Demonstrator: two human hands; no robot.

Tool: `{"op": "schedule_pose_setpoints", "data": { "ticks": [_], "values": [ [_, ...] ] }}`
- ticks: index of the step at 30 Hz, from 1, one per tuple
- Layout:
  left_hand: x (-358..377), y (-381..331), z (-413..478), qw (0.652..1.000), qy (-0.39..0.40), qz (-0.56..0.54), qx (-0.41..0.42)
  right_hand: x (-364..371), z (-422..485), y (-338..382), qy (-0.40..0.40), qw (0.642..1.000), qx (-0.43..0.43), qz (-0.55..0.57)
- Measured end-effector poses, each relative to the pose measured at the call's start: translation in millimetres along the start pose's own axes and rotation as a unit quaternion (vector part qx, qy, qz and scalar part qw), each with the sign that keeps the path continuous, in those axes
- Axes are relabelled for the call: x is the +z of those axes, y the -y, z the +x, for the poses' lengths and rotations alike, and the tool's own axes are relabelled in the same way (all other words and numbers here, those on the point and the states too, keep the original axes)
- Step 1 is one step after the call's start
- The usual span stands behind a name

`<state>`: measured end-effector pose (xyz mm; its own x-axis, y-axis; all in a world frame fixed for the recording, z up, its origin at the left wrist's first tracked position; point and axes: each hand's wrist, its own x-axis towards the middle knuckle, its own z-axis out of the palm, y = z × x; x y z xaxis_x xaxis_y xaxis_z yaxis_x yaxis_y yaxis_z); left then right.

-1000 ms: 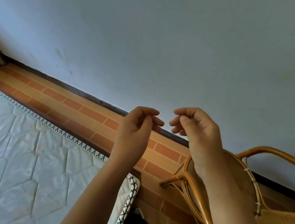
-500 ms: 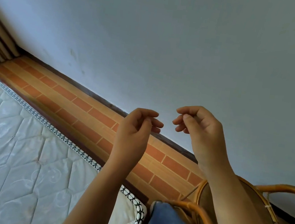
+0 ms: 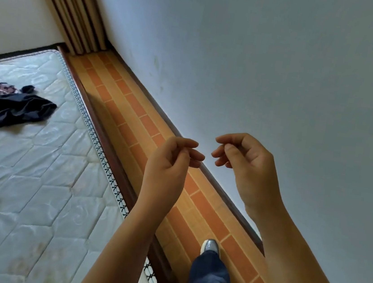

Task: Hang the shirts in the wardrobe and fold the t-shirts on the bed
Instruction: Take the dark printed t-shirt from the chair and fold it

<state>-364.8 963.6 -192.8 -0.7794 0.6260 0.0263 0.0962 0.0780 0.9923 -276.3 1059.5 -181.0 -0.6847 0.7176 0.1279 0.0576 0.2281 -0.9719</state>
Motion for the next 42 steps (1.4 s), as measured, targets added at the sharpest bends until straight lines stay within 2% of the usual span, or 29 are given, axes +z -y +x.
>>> {"op": "schedule_pose_setpoints", "data": {
  "ticks": [9,15,33,42],
  "values": [
    [93,-28,123,0.998,-0.065,-0.009,-0.008,-59,150,-16,0.100,0.995,-0.011,0.019],
    [105,-29,160,0.995,-0.096,0.005,-0.019,-66,202,-26,0.122,0.992,-0.011,0.021],
    [47,-27,180,0.974,-0.226,0.010,0.003,-15,243,-20,0.208,0.975,-0.054,0.061],
    [-31,-6,246,0.960,-0.280,-0.025,-0.003,81,308,-20,0.250,0.965,-0.060,0.052]
  ]
}}
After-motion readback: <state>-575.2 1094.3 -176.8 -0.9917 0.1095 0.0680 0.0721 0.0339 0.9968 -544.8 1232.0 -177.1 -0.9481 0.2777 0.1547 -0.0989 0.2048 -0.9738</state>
